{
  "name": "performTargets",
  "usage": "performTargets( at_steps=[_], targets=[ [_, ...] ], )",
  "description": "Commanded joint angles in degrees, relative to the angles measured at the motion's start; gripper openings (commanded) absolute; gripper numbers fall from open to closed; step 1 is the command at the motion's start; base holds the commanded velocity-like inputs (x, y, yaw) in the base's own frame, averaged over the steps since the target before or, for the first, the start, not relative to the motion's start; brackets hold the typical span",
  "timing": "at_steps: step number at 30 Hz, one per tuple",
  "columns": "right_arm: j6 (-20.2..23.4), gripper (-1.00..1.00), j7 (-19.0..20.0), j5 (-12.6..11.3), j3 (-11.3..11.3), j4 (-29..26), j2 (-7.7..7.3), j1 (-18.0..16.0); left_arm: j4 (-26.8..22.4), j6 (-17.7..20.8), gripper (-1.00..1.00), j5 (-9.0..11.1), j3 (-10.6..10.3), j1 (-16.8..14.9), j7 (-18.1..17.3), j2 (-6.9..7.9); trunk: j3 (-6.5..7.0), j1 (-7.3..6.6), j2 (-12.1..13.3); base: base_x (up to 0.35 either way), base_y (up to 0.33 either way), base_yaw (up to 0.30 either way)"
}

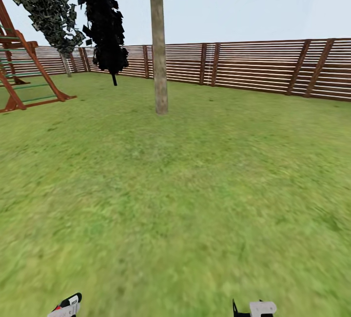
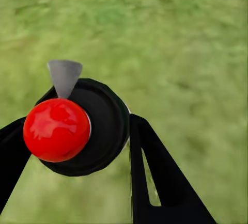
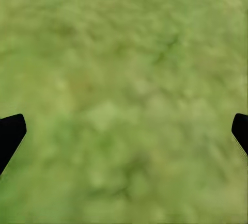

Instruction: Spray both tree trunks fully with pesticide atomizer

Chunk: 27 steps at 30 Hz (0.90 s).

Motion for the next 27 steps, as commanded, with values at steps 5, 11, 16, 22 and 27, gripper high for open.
performTargets(
  at_steps=[5, 11, 16, 22, 27],
  targets=[
    [-0.1, 1.0, -0.29, -0.23, 0.49, 0.01, -0.01, -0.03, 0.05, -0.09, -1.0, 0.44, 0.28, -0.04, -0.62, -0.01, -0.05, 0.03, -0.02, 0.339, 0.0, 0.0],
    [-0.1, 1.0, -0.29, -0.23, 0.49, 0.02, 0.0, -0.03, 0.05, -0.12, -1.0, 0.44, 0.27, -0.04, -0.62, 0.01, -0.05, 0.03, -0.02, 0.339, 0.0, 0.0],
    [-0.1, 1.0, -0.29, -0.23, 0.49, 0.04, -0.03, -0.03, 0.05, -0.16, -1.0, 0.44, 0.28, -0.04, -0.62, -0.01, -0.05, 0.03, -0.02, 0.339, 0.0, 0.0],
    [-0.1, 1.0, -0.28, -0.23, 0.49, 0.03, 0.0, -0.03, 0.05, -0.16, -1.0, 0.44, 0.28, -0.04, -0.62, -0.01, -0.05, 0.03, -0.02, 0.339, 0.0, 0.0],
    [-0.1, 1.0, -0.29, -0.23, 0.49, 0.02, -0.01, -0.03, 0.05, -0.16, -1.0, 0.44, 0.27, -0.02, -0.62, -0.01, -0.05, 0.03, -0.02, 0.339, 0.0, 0.0]
  ],
)
